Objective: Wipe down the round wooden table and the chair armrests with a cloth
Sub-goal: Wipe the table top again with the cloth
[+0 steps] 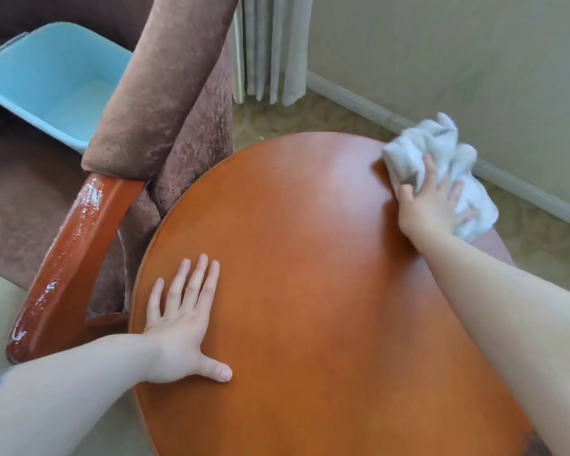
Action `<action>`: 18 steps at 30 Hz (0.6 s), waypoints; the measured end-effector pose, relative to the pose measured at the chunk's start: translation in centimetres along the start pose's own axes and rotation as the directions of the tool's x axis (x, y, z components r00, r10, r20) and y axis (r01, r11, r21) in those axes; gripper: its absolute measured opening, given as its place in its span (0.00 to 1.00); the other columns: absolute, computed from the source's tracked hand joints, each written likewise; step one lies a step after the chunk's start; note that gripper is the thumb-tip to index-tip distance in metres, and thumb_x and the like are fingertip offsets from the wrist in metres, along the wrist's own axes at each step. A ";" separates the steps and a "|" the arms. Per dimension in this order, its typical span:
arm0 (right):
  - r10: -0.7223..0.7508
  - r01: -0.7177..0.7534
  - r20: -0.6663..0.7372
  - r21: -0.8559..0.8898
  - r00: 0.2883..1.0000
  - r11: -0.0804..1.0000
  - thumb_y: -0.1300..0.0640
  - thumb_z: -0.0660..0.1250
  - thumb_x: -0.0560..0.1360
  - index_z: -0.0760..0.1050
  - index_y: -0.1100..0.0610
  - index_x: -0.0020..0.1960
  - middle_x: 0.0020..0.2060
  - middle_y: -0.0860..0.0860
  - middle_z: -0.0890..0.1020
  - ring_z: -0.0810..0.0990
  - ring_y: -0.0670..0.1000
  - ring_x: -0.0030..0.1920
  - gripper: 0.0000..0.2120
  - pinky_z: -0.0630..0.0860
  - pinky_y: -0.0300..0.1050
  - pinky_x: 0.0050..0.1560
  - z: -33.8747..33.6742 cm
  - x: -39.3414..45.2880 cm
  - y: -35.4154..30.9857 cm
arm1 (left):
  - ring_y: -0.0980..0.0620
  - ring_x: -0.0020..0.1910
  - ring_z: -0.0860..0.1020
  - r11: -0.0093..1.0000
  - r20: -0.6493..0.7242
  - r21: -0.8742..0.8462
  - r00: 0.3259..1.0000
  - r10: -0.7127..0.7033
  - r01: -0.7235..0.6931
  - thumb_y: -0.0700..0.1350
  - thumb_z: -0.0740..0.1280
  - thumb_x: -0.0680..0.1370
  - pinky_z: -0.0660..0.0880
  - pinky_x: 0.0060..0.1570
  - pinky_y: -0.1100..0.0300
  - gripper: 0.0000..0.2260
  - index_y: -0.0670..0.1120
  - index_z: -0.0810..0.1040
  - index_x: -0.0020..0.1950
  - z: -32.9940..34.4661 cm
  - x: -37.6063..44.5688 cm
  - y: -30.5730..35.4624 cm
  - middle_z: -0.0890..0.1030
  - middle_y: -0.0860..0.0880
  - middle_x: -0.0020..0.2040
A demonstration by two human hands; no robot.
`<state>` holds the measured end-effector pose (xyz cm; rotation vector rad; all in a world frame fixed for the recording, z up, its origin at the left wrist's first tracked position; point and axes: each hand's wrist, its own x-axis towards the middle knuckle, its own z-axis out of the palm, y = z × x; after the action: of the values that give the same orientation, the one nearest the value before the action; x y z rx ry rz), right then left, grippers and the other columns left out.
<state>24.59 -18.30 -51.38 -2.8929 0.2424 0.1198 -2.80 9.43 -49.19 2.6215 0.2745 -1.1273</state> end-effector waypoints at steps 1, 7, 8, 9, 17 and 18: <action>0.139 -0.139 -0.026 0.009 0.990 0.990 0.45 0.53 0.76 0.47 0.40 0.76 0.78 0.56 0.55 0.48 0.59 0.77 0.30 0.46 0.74 0.69 -0.9 -1.4 2.6 | 0.53 0.62 0.14 1.000 -0.001 0.010 1.000 -0.005 0.005 0.74 0.69 0.56 0.25 0.67 0.46 0.66 0.56 0.13 0.62 0.0 0.1 0.0 0.13 0.56 0.62; 0.419 -0.410 -0.123 0.093 0.900 0.907 0.46 0.50 0.76 0.50 0.41 0.76 0.71 0.62 0.68 0.59 0.60 0.72 0.29 0.49 0.70 0.69 -0.8 -17.7 8.4 | 0.55 0.61 0.14 1.000 -0.003 -0.028 1.000 0.009 -0.009 0.77 0.65 0.54 0.24 0.67 0.47 0.65 0.57 0.13 0.62 0.3 0.0 -0.3 0.13 0.57 0.62; 0.507 -0.491 -0.117 0.142 0.854 0.860 0.46 0.50 0.77 0.50 0.41 0.77 0.71 0.61 0.68 0.58 0.60 0.73 0.29 0.48 0.69 0.70 -0.1 -19.2 6.8 | 0.55 0.61 0.14 0.999 -0.032 -0.036 0.999 0.014 -0.015 0.77 0.63 0.56 0.23 0.65 0.48 0.63 0.58 0.13 0.62 0.5 0.0 -0.5 0.13 0.58 0.63; 0.595 -0.570 -0.099 0.196 0.798 0.798 0.47 0.52 0.78 0.50 0.41 0.77 0.72 0.60 0.67 0.56 0.59 0.74 0.28 0.46 0.68 0.71 0.6 -20.2 4.6 | 0.56 0.61 0.14 0.999 -0.065 -0.045 0.998 0.016 -0.018 0.77 0.60 0.59 0.23 0.65 0.49 0.58 0.59 0.14 0.62 0.8 0.1 -0.6 0.14 0.59 0.64; -0.513 0.506 0.111 0.086 0.851 0.858 0.49 0.60 0.70 0.58 0.40 0.75 0.77 0.49 0.61 0.52 0.54 0.78 0.33 0.49 0.65 0.73 4.5 -36.6 -3.6 | 0.71 0.68 0.32 0.915 -0.369 -0.337 0.925 0.088 -0.222 0.54 0.54 0.73 0.29 0.67 0.65 0.34 0.59 0.40 0.76 2.2 1.1 -1.8 0.40 0.64 0.75; -0.545 0.541 0.120 0.067 0.830 0.838 0.50 0.61 0.69 0.61 0.40 0.74 0.75 0.50 0.65 0.53 0.53 0.78 0.33 0.51 0.65 0.72 3.8 -37.6 -0.6 | 0.72 0.68 0.32 0.899 -0.398 -0.330 0.906 0.143 -0.287 0.54 0.55 0.72 0.28 0.65 0.69 0.36 0.59 0.42 0.76 2.4 0.5 -2.3 0.41 0.65 0.75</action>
<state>-12.50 -10.98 -51.16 -2.7791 -0.6010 0.2045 -4.76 10.86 -51.56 2.4096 0.2355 -0.4464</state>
